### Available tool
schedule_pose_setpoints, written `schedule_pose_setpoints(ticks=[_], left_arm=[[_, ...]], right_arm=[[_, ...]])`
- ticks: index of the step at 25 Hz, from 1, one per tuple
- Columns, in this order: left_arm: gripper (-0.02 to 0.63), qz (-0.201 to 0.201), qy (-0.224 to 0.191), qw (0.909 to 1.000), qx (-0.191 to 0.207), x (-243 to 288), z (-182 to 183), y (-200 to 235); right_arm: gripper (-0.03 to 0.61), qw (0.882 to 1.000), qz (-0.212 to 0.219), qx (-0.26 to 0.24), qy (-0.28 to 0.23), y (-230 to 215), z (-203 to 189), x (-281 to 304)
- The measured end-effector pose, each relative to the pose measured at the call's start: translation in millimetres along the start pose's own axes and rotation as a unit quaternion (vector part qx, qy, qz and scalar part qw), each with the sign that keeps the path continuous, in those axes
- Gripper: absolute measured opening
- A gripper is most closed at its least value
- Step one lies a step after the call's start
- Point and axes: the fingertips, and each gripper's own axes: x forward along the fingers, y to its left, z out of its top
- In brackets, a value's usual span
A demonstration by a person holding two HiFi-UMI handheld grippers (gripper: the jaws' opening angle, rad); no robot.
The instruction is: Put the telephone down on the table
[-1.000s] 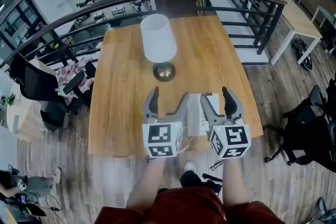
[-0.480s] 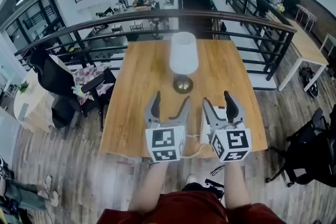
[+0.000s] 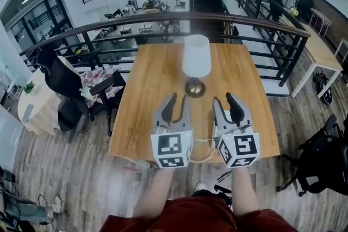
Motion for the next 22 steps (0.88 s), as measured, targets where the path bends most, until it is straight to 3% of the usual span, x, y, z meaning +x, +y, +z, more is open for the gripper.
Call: schedule_pose_setpoints(ticks=[2,4,12,22], left_arm=[[0.084,-0.001,-0.005,1.0,0.003,-1,2,-1],[0.052,-0.005,-0.008,1.0,0.001,-1,3,-2],[0.032,-0.013,-0.004,0.9999,-0.001,1,-1,-6],[0.032,-0.016,-0.006,0.9999,0.003,10,0,-16]], right_arm=[[0.082,1.0,-0.004,0.007,-0.007,0,2,-2],[0.044,1.0,-0.007,0.016,-0.013,0,4,-4],[0.029,1.0,-0.007,-0.005,-0.005,7,1,-4],[0.029,1.0,-0.016,0.014,-0.005,-7,-1,-5]])
